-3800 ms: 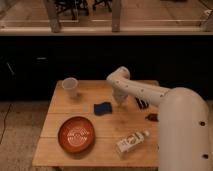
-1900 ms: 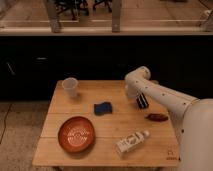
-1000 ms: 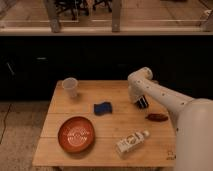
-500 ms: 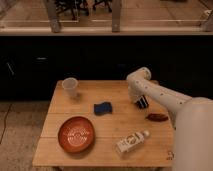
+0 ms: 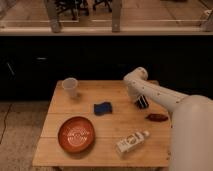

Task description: Push the eraser across the table

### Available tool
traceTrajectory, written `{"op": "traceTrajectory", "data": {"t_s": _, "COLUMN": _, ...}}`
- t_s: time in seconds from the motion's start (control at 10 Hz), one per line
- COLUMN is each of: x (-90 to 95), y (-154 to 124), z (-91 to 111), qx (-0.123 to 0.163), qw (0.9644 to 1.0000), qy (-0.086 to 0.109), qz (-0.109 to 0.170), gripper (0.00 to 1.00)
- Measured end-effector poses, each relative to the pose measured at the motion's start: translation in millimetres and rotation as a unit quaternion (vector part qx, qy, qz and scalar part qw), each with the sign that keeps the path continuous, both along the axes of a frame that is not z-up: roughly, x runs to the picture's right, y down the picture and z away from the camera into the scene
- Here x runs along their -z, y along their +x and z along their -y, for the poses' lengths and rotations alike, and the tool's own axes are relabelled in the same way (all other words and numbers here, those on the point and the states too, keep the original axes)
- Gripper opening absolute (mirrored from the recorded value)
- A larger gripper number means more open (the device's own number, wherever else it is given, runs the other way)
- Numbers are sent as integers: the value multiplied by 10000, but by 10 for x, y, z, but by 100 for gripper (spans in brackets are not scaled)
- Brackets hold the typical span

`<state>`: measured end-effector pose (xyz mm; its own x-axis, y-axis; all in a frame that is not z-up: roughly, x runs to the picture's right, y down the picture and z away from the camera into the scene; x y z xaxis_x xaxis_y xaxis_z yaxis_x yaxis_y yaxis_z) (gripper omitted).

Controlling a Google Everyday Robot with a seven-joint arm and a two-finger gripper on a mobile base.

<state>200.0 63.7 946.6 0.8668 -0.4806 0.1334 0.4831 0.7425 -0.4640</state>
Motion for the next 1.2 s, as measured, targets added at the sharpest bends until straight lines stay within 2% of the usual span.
{"op": "traceTrajectory", "data": {"t_s": 1.2, "x": -78, "y": 212, "z": 52, "qx": 92, "qw": 9994, "qy": -6, "qz": -347, "gripper": 0}}
